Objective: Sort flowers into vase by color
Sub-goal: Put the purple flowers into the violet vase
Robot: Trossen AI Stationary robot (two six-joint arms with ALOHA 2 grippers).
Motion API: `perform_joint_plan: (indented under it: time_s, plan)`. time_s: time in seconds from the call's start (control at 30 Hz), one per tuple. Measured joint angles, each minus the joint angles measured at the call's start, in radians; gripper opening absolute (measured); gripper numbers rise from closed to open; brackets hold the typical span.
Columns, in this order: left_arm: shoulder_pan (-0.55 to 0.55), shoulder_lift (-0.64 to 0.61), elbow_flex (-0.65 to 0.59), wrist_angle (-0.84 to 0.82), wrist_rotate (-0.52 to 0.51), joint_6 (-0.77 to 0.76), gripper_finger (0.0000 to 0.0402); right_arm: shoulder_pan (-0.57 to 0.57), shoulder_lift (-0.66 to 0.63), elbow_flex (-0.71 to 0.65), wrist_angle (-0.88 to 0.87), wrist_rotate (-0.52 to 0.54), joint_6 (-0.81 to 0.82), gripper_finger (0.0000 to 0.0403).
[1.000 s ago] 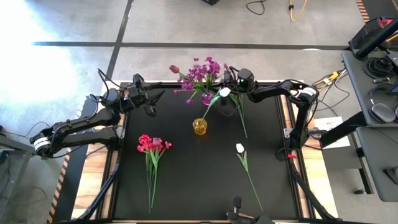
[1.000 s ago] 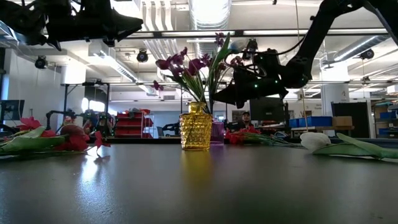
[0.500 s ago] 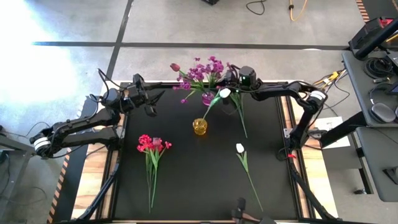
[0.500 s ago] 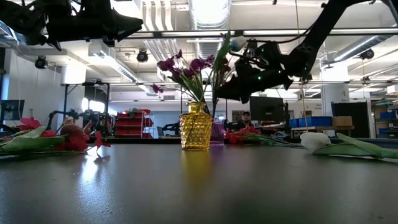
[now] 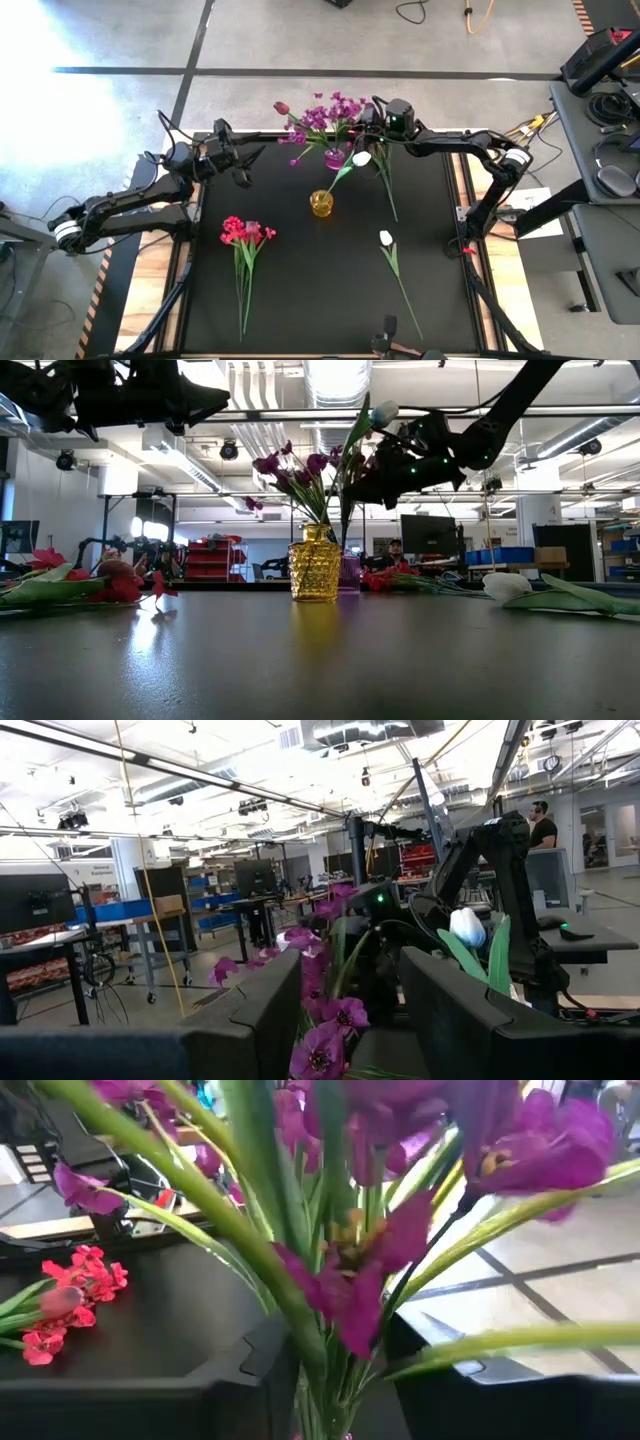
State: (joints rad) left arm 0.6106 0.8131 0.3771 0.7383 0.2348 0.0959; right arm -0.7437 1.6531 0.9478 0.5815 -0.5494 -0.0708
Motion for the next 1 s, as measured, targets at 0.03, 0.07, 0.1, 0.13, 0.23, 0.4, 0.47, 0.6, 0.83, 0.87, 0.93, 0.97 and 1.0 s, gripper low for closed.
perform_joint_plan:
  time_s: [0.03, 0.07, 0.1, 0.13, 0.23, 0.4, 0.47, 0.6, 0.83, 0.87, 0.93, 0.97, 1.0]
  plan:
    - [0.0, 0.0, 0.0, 0.0, 0.0, 0.0, 0.0157, 0.0, 0.0, 0.013, -0.016, 0.001, 0.0, 0.0122]
    - [0.0, 0.0, 0.0, 0.0, 0.0, 0.0, 0.0157, 0.0, 0.0, 0.029, -0.035, 0.002, -0.001, 0.0116]
    - [0.0, 0.0, 0.0, 0.0, 0.0, 0.0, 0.0157, 0.0, 0.0, 0.043, -0.055, 0.003, -0.005, 0.0109]
    - [0.0, 0.0, 0.0, 0.0, 0.0, 0.0, 0.0157, 0.0, 0.0, 0.058, -0.077, 0.003, -0.009, 0.0104]
    - [0.0, 0.0, 0.0, 0.0, 0.0, 0.0, 0.0157, 0.0, 0.0, 0.099, -0.151, 0.01, -0.017, 0.0093]
    - [0.0, 0.0, 0.0, -0.001, 0.0, 0.0, 0.0157, 0.002, 0.0, 0.16, -0.259, 0.103, -0.036, 0.0105]
    - [0.0, 0.0, 0.0, -0.004, 0.0, 0.0, 0.0157, 0.002, 0.001, 0.186, -0.309, 0.114, -0.043, 0.0124]
    - [0.0, 0.0, 0.0, -0.006, 0.0, 0.0, 0.0157, 0.002, 0.001, 0.233, -0.409, 0.116, -0.044, 0.0176]
    - [0.0, 0.0, 0.0, -0.006, 0.0, -0.004, 0.0157, 0.002, 0.001, 0.261, -0.521, 0.116, -0.043, 0.0251]
    - [0.0, 0.0, 0.0, -0.006, 0.0, -0.005, 0.0157, 0.002, 0.001, 0.263, -0.529, 0.116, -0.042, 0.0256]
    - [0.0, 0.0, 0.0, -0.006, 0.001, -0.008, 0.0157, 0.002, 0.001, 0.265, -0.54, 0.116, -0.045, 0.0264]
    - [0.0, 0.0, 0.0, -0.007, 0.001, -0.008, 0.0157, 0.002, 0.001, 0.267, -0.545, 0.116, -0.049, 0.0266]
    - [0.0, 0.0, 0.0, -0.007, 0.001, -0.008, 0.0157, 0.002, 0.001, 0.269, -0.551, 0.116, -0.055, 0.0267]
